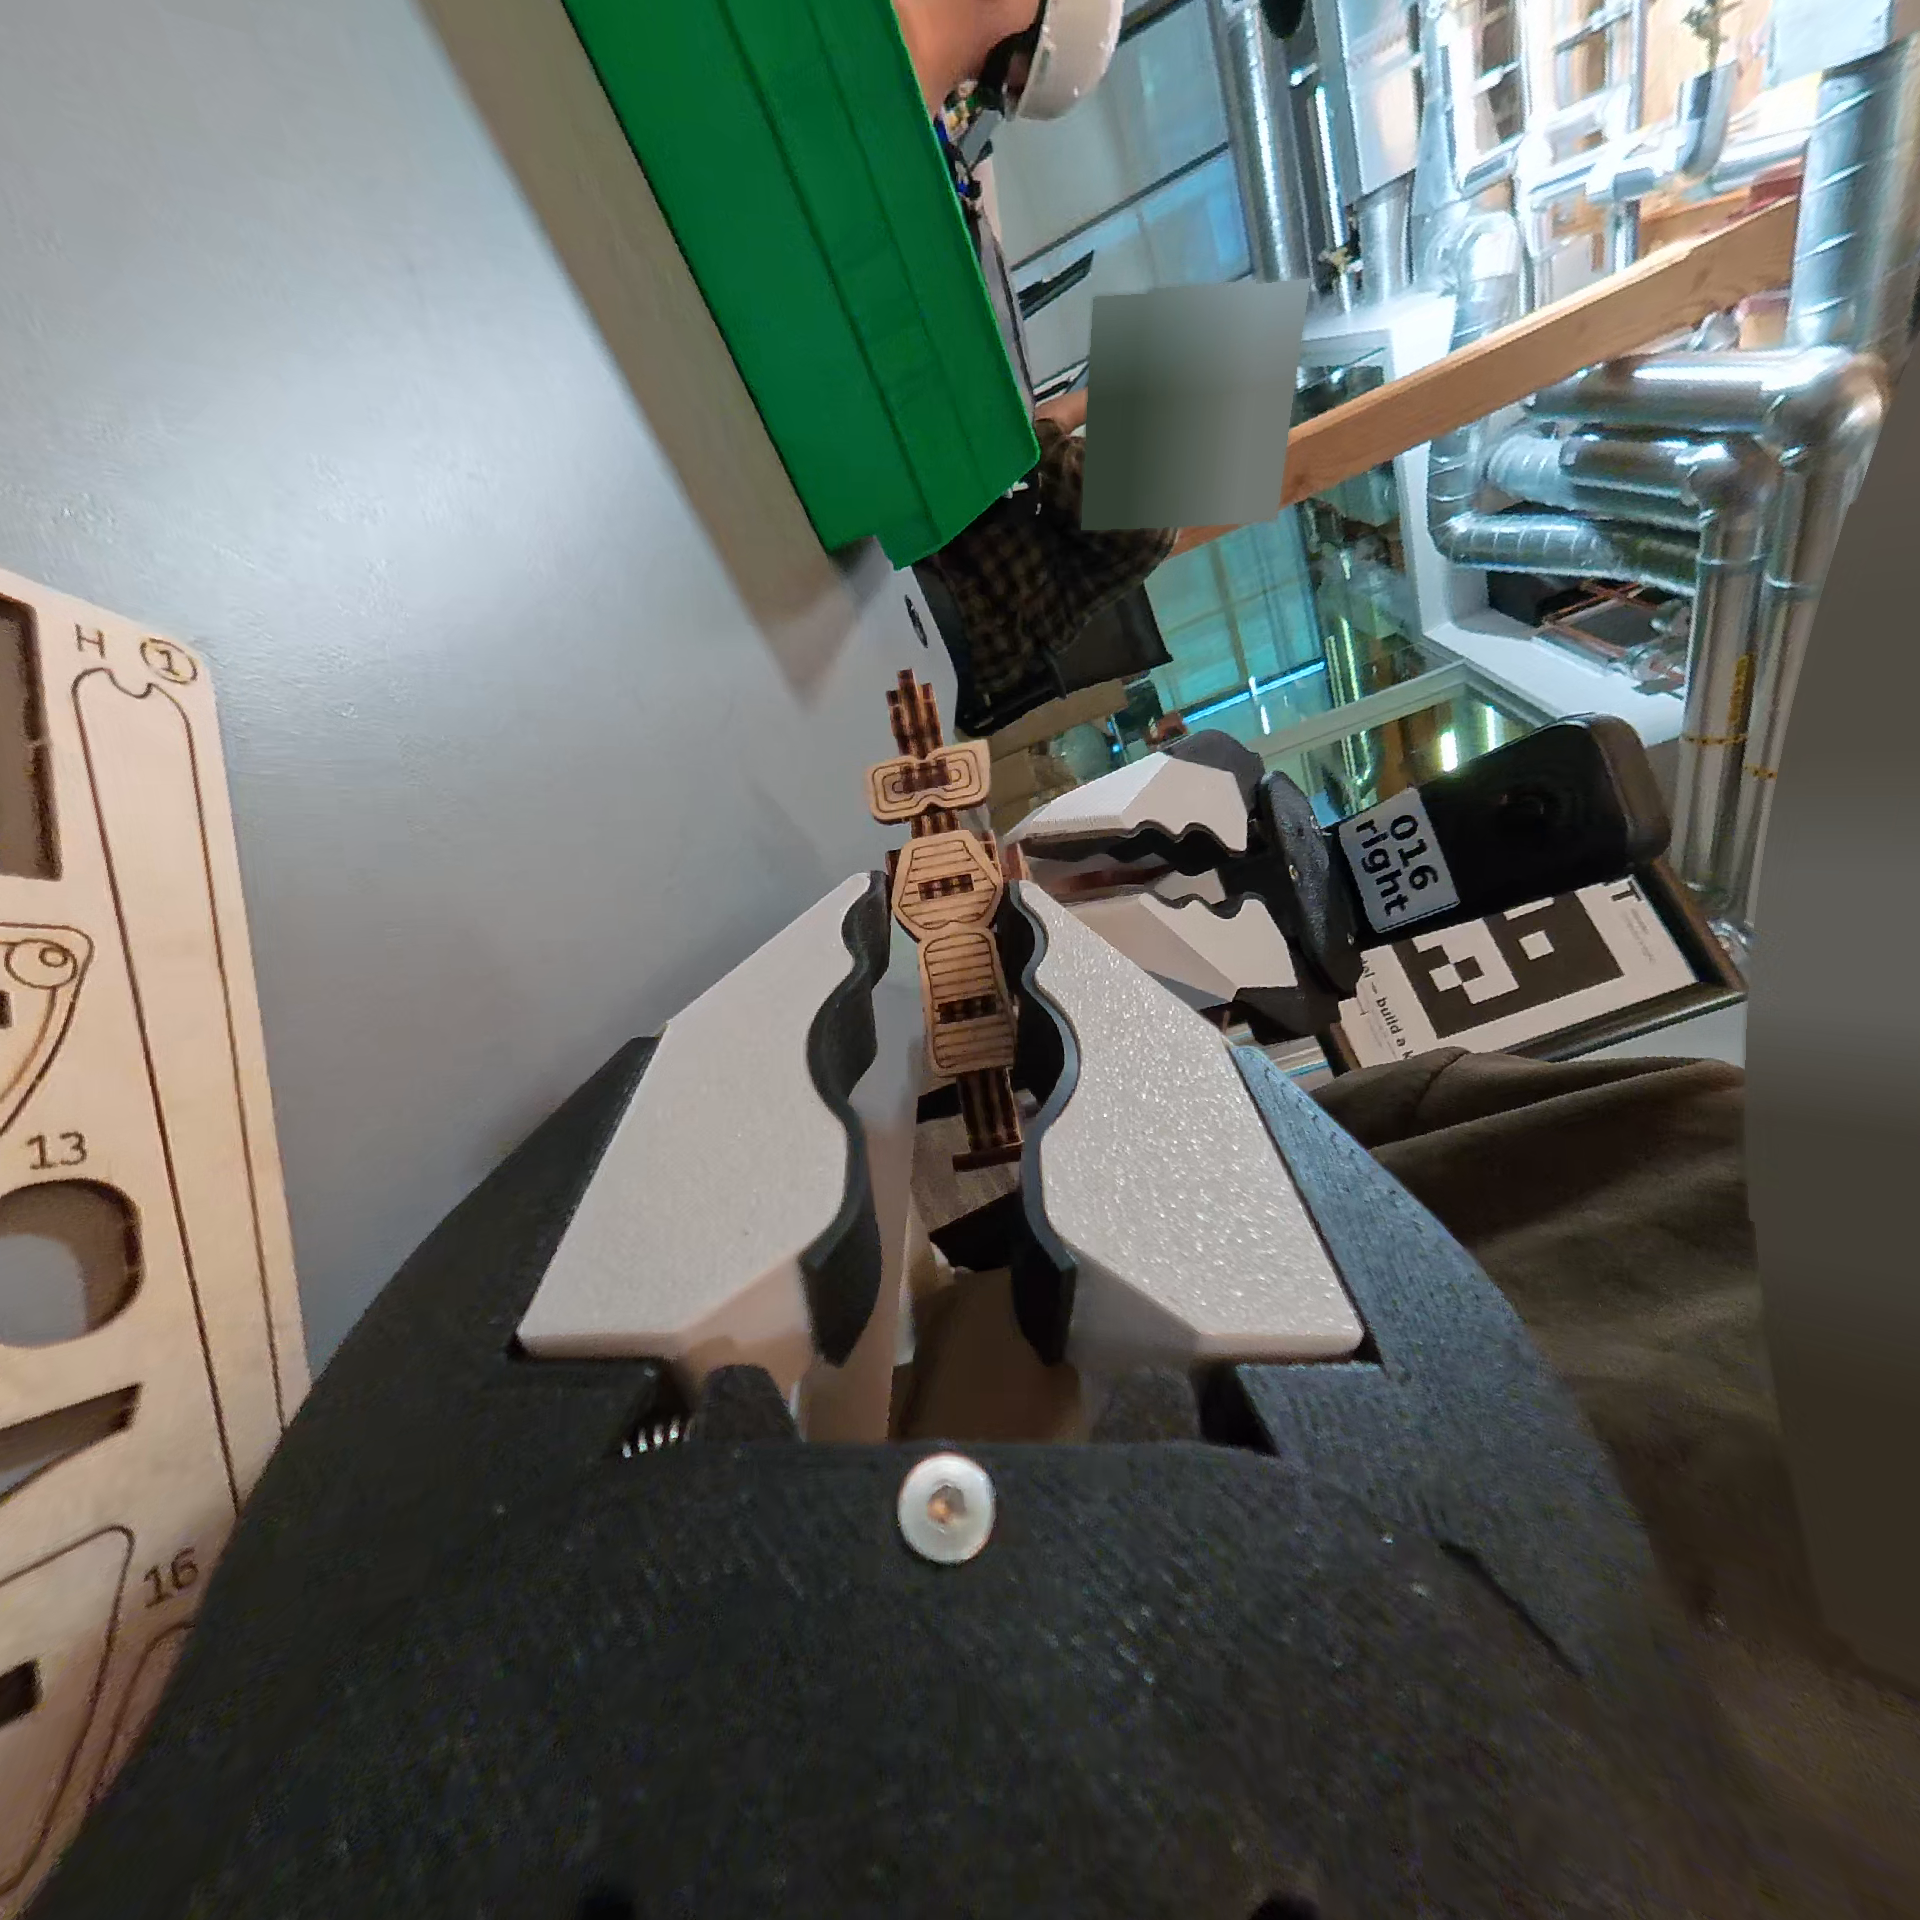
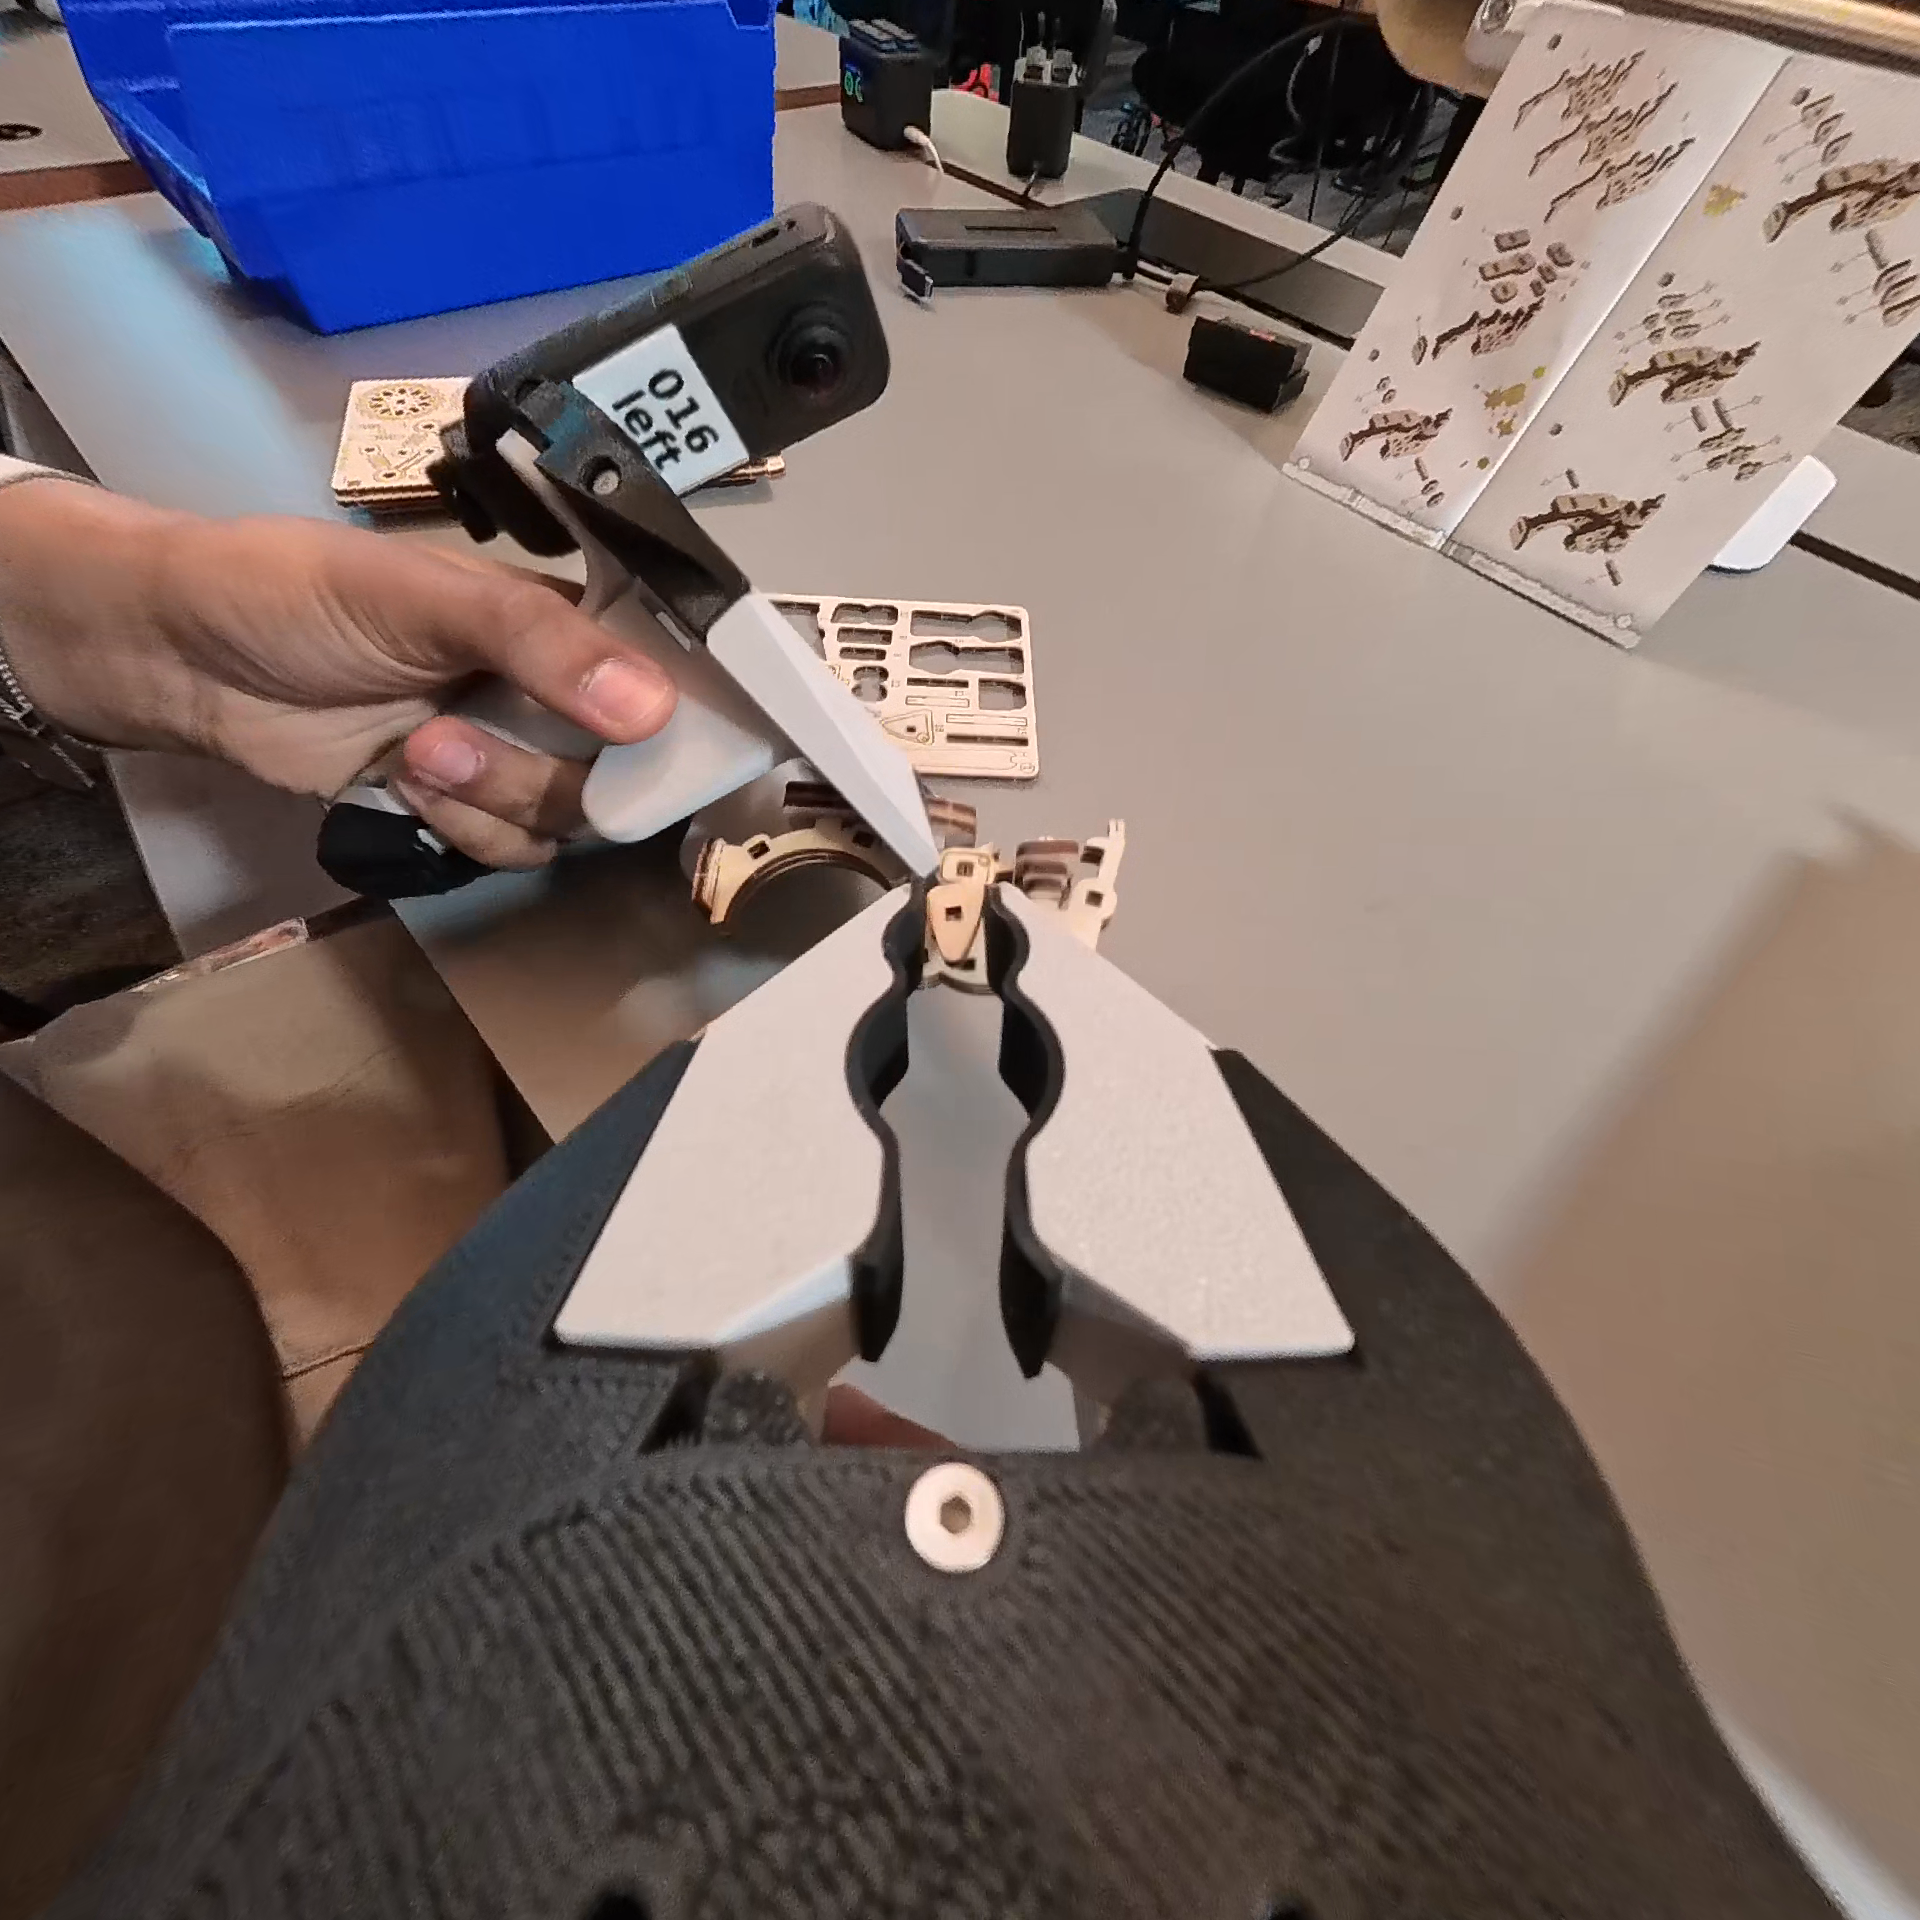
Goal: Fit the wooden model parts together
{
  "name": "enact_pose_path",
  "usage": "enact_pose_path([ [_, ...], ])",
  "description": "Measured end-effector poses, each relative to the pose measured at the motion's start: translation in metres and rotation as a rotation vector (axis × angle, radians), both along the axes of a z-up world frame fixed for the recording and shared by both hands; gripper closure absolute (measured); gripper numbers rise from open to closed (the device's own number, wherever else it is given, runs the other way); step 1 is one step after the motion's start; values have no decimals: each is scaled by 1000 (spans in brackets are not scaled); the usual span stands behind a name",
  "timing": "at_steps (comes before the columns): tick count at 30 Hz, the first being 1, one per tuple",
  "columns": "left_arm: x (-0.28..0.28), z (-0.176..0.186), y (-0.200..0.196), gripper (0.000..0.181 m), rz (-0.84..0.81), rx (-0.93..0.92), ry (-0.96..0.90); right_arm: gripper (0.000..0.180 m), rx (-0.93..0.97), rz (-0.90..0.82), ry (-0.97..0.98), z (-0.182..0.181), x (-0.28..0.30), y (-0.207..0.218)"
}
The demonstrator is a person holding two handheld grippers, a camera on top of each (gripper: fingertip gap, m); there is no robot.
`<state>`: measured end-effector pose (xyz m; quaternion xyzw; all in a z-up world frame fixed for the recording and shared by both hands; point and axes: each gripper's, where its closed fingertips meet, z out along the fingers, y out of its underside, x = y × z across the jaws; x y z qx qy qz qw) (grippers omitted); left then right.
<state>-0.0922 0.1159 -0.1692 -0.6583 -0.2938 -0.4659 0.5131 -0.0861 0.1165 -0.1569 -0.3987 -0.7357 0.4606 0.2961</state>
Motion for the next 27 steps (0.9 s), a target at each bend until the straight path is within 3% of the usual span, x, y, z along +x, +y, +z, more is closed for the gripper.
enact_pose_path([
  [1, 0, 1, 0, 163, 2, 7, -12, 170, -3, -1, 5, 1, 0, 0],
  [27, 1, 11, -3, 163, -14, 83, -81, 170, -110, -6, 29, 12, -1, -1],
])
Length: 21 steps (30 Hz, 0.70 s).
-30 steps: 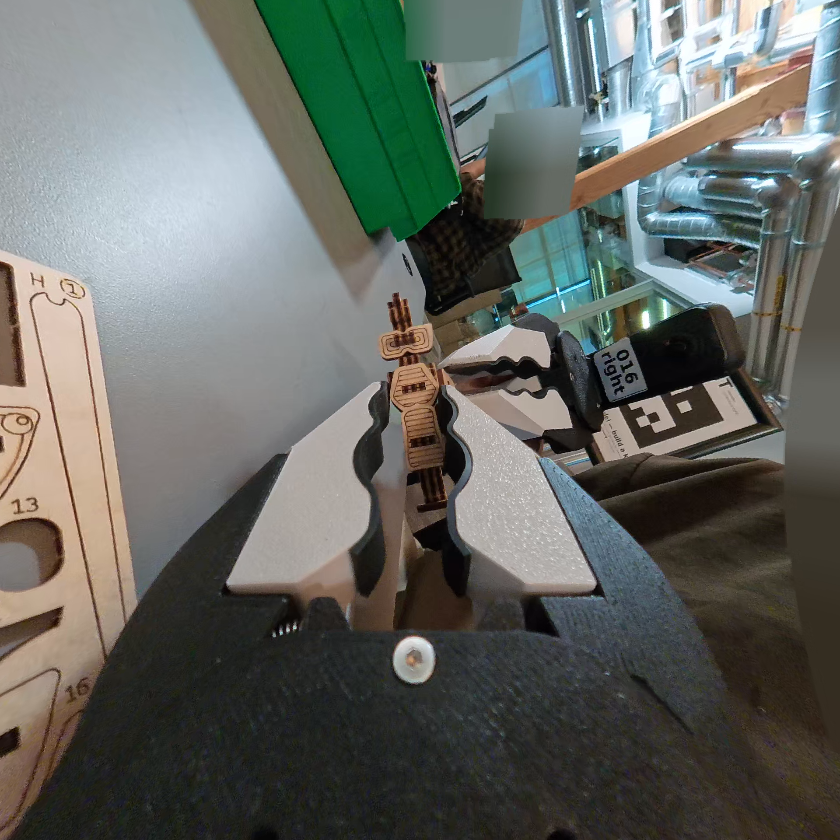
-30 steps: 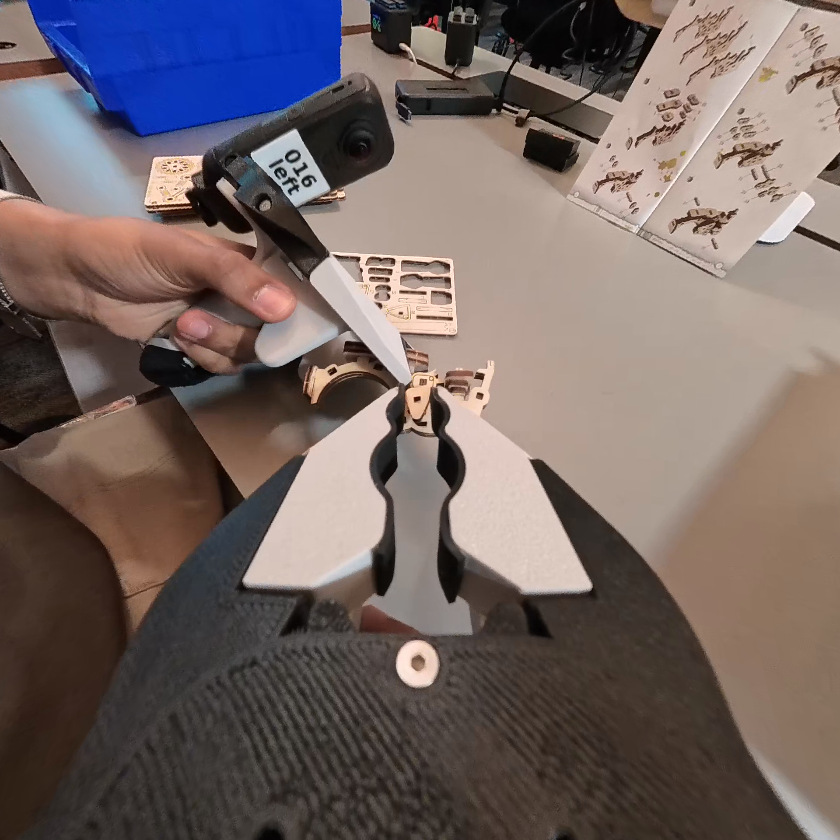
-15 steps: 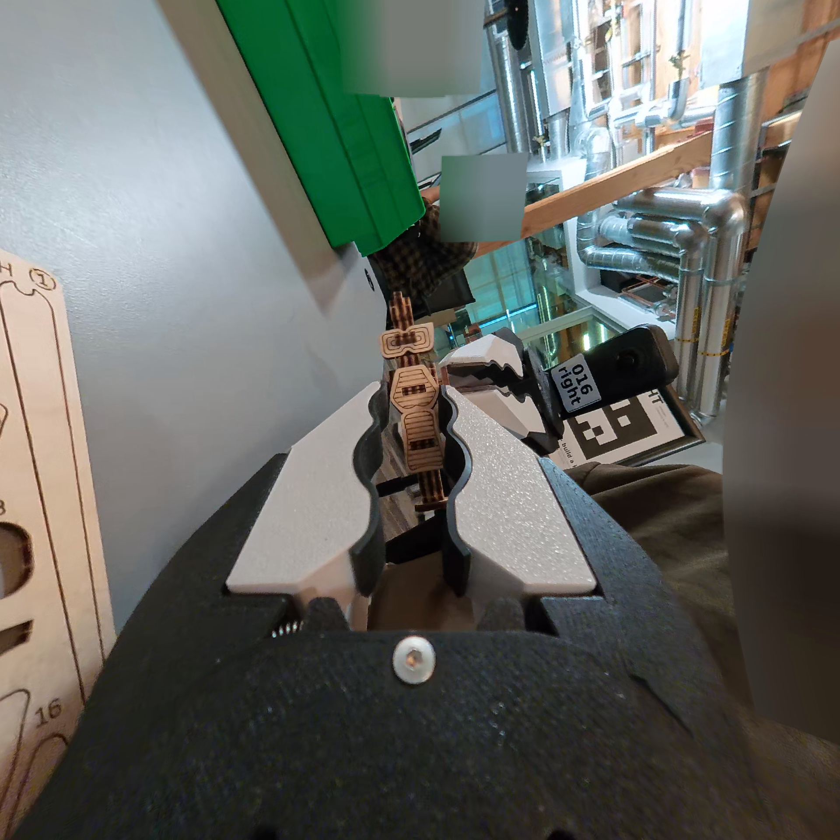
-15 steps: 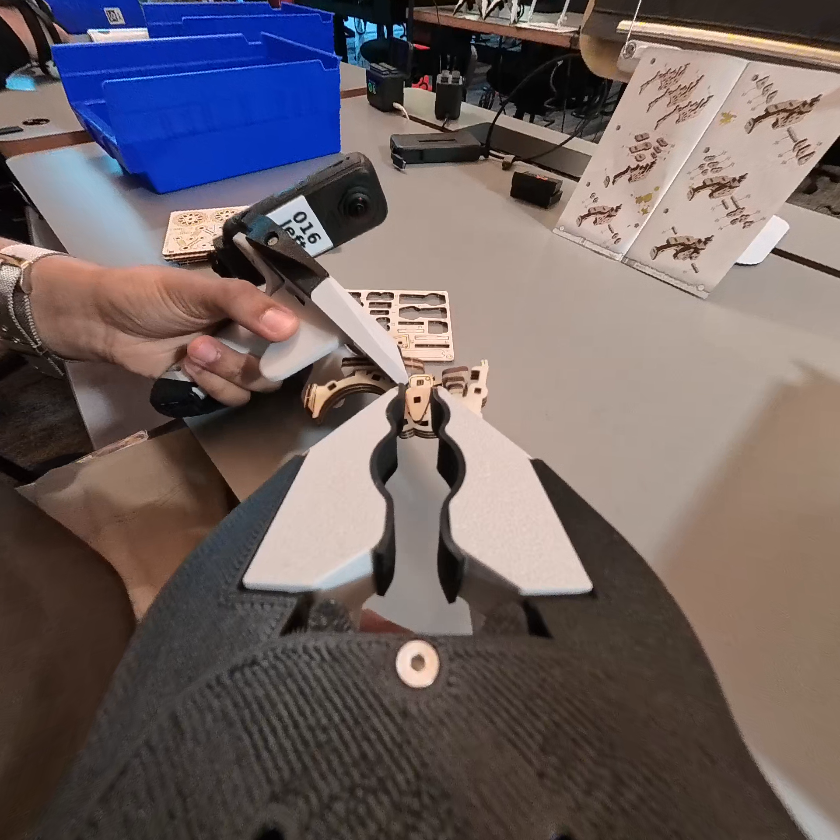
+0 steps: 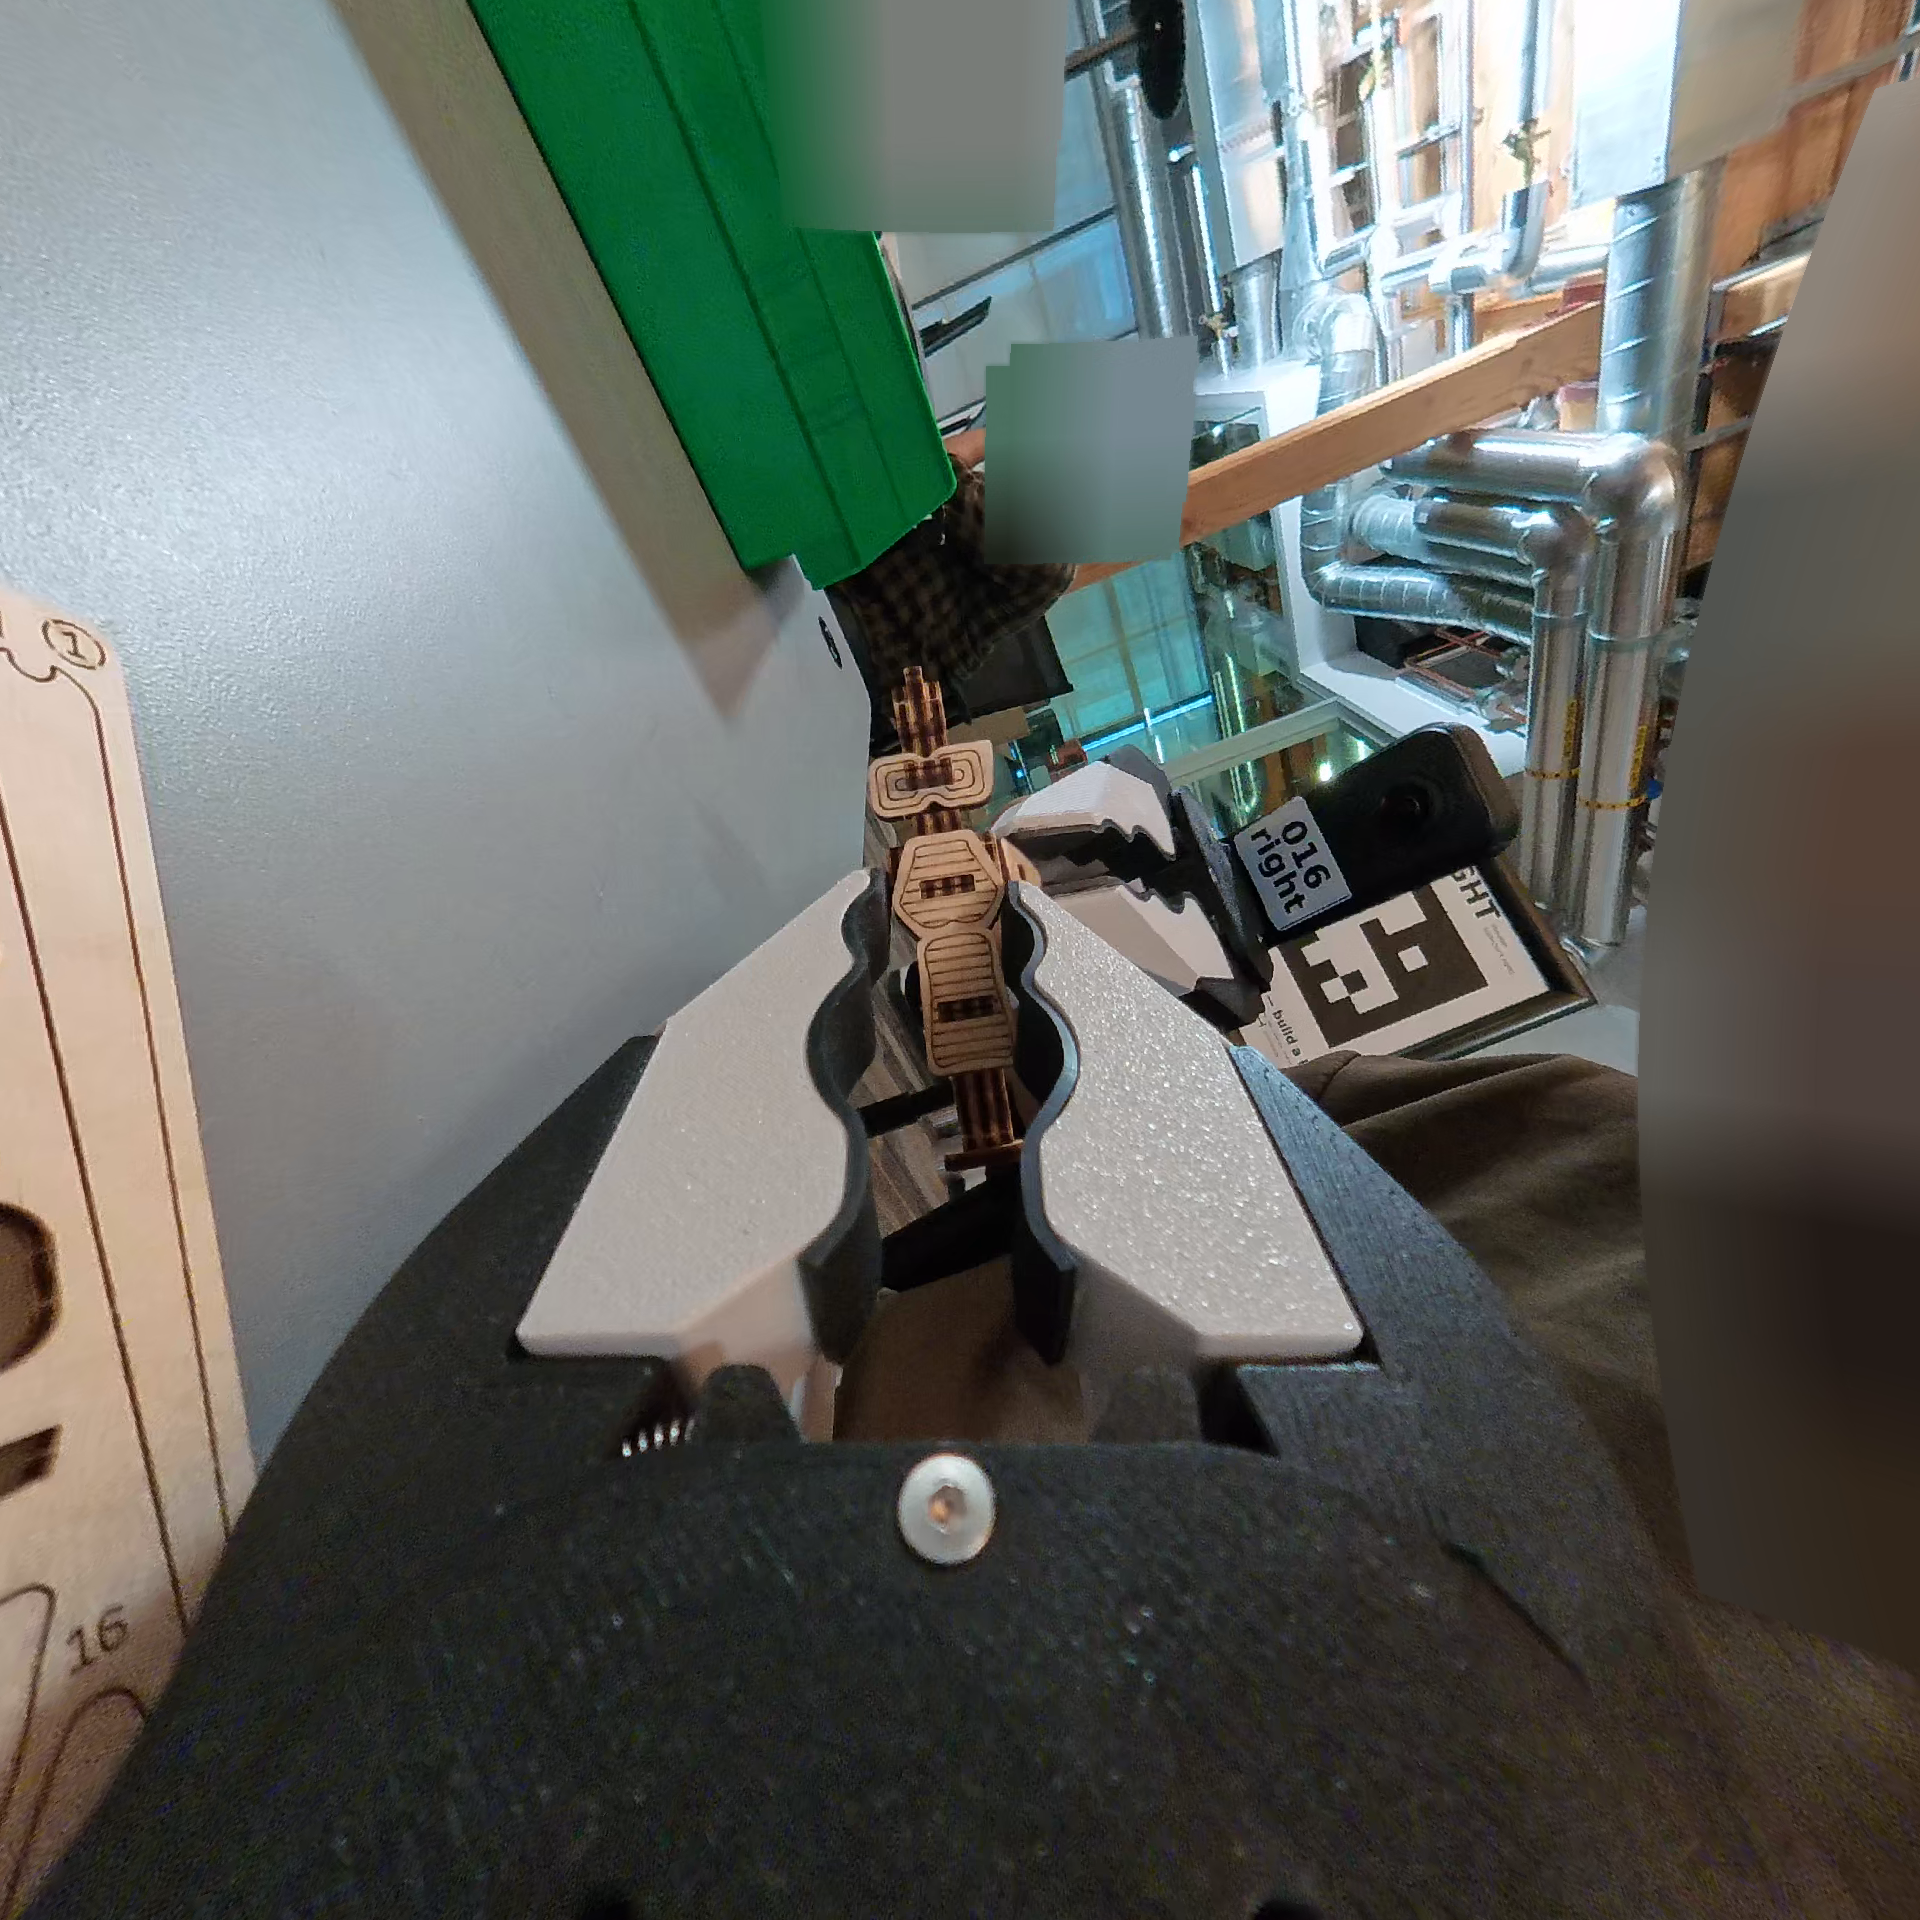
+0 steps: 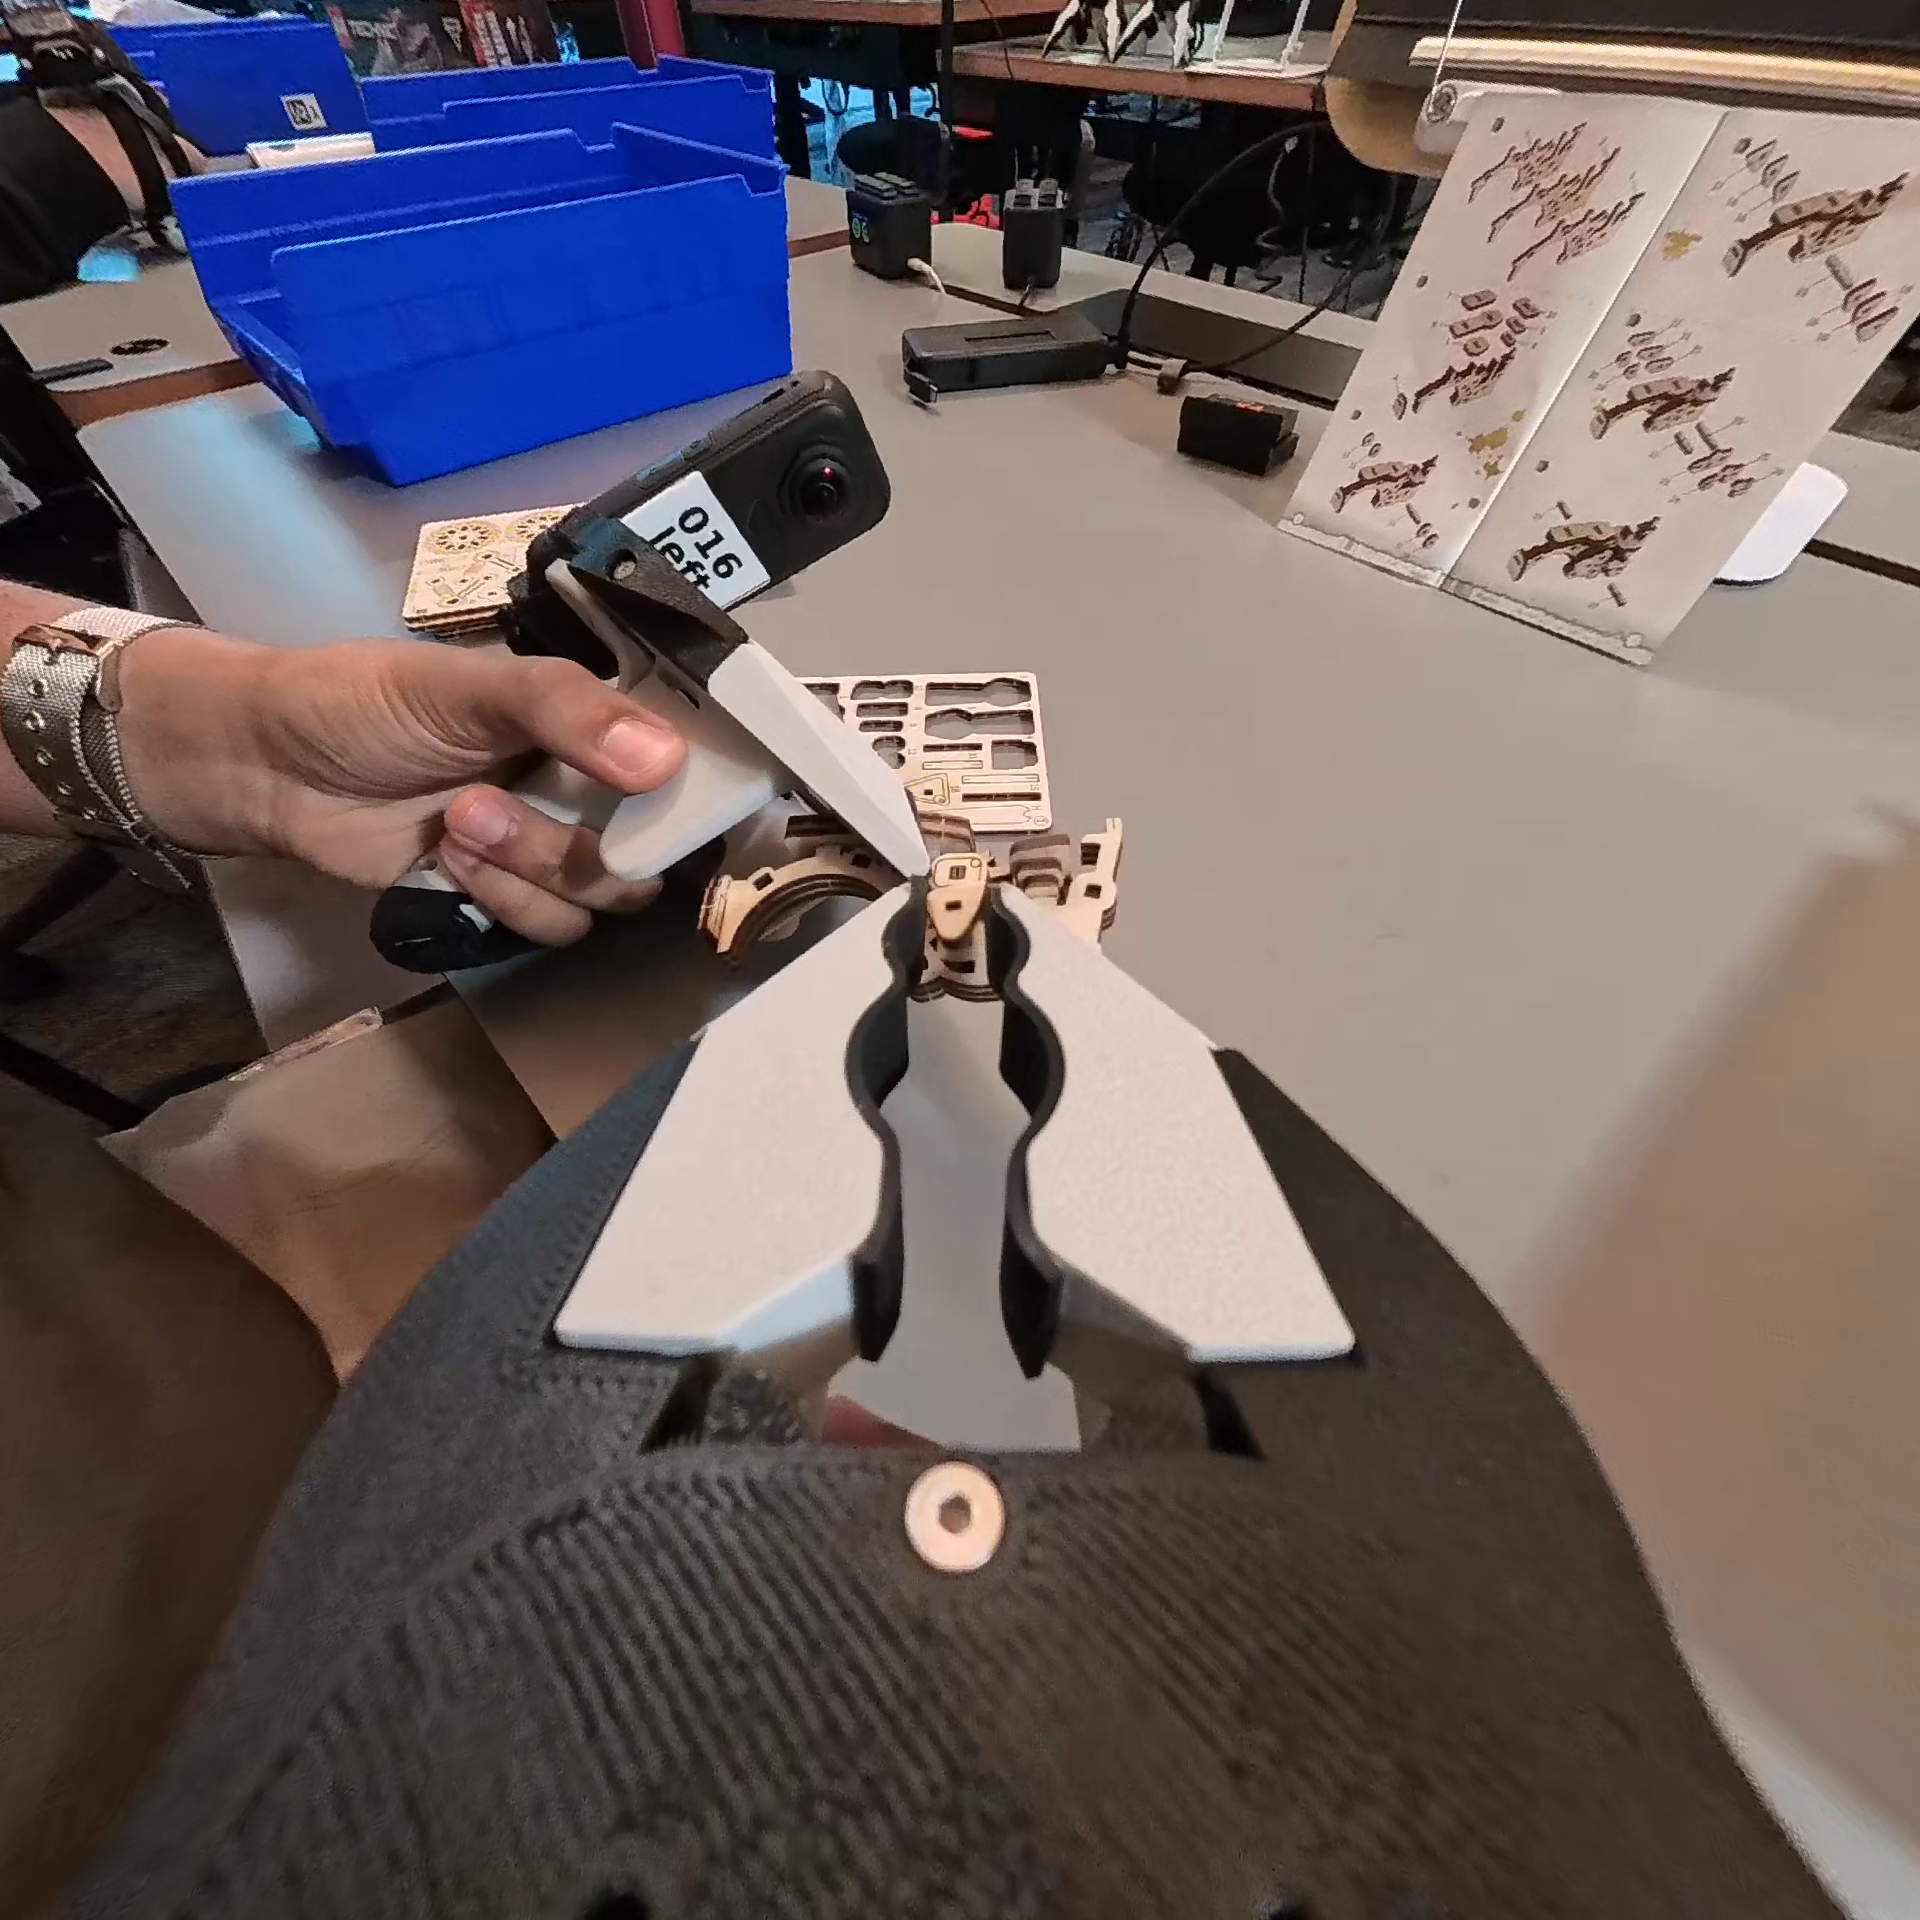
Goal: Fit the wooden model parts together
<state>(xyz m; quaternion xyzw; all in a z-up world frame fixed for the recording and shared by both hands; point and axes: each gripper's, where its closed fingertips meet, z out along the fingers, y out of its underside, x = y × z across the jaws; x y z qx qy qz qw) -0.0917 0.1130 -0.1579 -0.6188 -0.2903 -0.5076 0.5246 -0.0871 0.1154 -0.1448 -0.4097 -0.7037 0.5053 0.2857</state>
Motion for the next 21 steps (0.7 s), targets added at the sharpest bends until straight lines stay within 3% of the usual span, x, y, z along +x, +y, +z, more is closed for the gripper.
enact_pose_path([
  [15, -8, 2, -1, 162, 42, 16, -43, 172, 1, -2, -13, -3, 0, 2],
  [21, -18, 1, -3, 162, 130, 2, 13, 170, -10, -49, 6, 3, -2, 24],
])
